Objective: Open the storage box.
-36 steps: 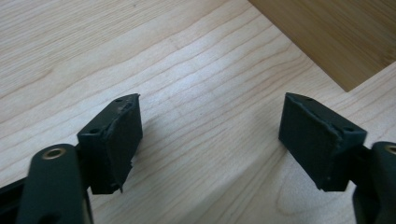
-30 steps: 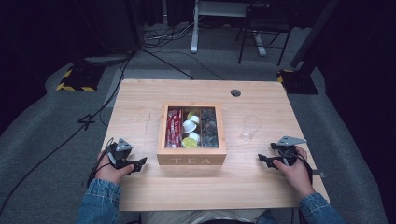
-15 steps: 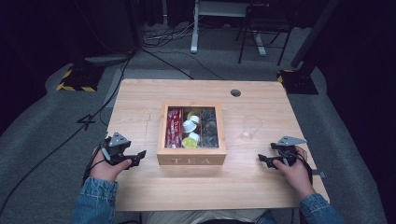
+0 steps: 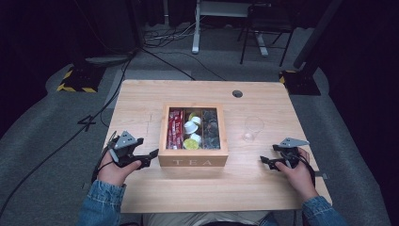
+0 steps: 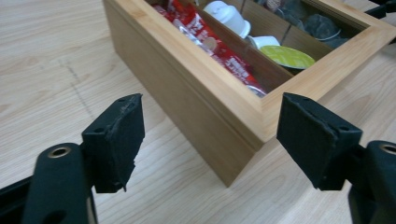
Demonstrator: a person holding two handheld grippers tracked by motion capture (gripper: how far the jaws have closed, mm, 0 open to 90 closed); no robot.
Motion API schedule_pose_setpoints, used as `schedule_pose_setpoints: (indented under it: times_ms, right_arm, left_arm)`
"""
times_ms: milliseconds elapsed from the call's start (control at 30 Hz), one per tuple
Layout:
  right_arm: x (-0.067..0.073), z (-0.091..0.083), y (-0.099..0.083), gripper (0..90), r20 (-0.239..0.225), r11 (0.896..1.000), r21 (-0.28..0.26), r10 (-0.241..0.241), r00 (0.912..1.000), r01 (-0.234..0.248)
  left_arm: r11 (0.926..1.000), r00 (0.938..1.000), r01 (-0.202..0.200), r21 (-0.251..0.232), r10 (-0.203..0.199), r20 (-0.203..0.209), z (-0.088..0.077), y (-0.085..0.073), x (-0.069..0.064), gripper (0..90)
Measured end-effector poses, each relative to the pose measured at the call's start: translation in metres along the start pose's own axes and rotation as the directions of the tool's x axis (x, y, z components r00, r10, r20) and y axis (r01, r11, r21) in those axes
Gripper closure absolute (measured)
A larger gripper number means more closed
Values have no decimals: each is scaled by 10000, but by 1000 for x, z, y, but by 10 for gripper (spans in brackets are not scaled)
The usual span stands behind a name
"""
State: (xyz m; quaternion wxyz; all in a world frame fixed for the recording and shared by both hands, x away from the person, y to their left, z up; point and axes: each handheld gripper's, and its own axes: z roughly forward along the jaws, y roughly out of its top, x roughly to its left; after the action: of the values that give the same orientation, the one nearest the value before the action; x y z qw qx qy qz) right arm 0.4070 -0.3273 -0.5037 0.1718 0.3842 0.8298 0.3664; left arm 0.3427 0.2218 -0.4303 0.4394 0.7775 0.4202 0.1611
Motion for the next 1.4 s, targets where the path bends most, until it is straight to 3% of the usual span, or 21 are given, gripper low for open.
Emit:
schedule_pose_setpoints:
  times_ms: [233,300,400,533,667,900,1100,1233,1400]
  right_arm:
    - [0,0,0,179,-2,10000,2,1,10000,-1]
    - [0,0,0,179,-2,10000,-1,-4,10000,4]
    - [0,0,0,179,0,10000,-1,-2,10000,2]
    - [0,0,0,178,-4,10000,-2,-6,10000,6]
    - [0,0,0,178,-5,10000,-2,-6,10000,6]
    - [0,0,0,179,-8,10000,2,-7,10000,7]
    - [3,-1,-1,178,71,10000,15,88,9999,-88]
    - [5,-1,-1,177,197,9998,17,192,9996,-192]
    - [8,-2,0,193,165,9997,175,185,9997,-187]
  left_arm:
    - [9992,9990,-156,373,140,427,14,-3,-11,214]
    - [9965,9983,-346,757,309,501,17,-6,-11,210]
    - [9914,9970,-678,1121,631,455,20,-8,-9,251]
    - [9884,9965,-682,1354,609,573,23,-10,-10,343]
    - [9852,9938,-917,1449,814,754,23,-10,-9,436]
    - [9856,9918,-858,1459,707,1063,23,-9,-10,526]
    - [9803,9904,-1172,1591,1036,911,21,-7,-12,556]
    - [9734,9845,-1624,1618,1489,924,19,-4,-12,598]
    - [9704,9814,-1815,1595,1685,920,17,-3,-13,613]
